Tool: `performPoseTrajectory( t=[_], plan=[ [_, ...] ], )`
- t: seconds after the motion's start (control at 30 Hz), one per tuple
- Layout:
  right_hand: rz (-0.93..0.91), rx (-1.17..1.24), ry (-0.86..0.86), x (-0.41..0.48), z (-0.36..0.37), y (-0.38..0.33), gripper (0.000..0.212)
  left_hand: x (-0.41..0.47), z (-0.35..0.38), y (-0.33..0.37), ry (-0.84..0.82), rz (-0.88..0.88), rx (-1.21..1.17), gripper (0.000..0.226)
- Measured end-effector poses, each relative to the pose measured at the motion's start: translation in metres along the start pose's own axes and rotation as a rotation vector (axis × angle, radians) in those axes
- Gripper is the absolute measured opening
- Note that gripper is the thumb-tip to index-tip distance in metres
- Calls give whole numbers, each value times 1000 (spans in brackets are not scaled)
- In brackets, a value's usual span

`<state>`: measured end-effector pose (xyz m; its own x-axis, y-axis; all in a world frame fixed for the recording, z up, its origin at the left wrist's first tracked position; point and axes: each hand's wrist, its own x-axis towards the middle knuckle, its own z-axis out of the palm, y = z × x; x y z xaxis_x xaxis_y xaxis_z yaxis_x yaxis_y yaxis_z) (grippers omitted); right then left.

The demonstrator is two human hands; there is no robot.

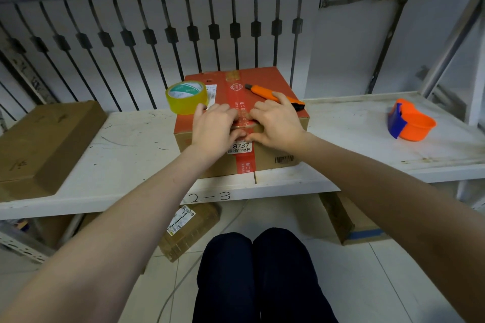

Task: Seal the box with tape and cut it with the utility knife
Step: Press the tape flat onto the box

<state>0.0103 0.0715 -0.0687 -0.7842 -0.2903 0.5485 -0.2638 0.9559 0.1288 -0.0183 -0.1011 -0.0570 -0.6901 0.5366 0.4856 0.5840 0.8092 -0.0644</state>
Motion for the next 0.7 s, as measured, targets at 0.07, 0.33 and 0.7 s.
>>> performPoseTrajectory(
  t=[0.07, 0.33, 0.7],
  plan=[
    [-15, 28, -65, 4, -8, 2, 40, 2, -2, 0, -7, 18, 2, 30],
    [34, -56, -148, 15, -15, -2, 55, 12, -18, -5, -172, 80, 34, 28],
    [-36, 67, -305, 29, -29, 4, 36, 14, -17, -11, -174, 50, -67, 24]
  ],
)
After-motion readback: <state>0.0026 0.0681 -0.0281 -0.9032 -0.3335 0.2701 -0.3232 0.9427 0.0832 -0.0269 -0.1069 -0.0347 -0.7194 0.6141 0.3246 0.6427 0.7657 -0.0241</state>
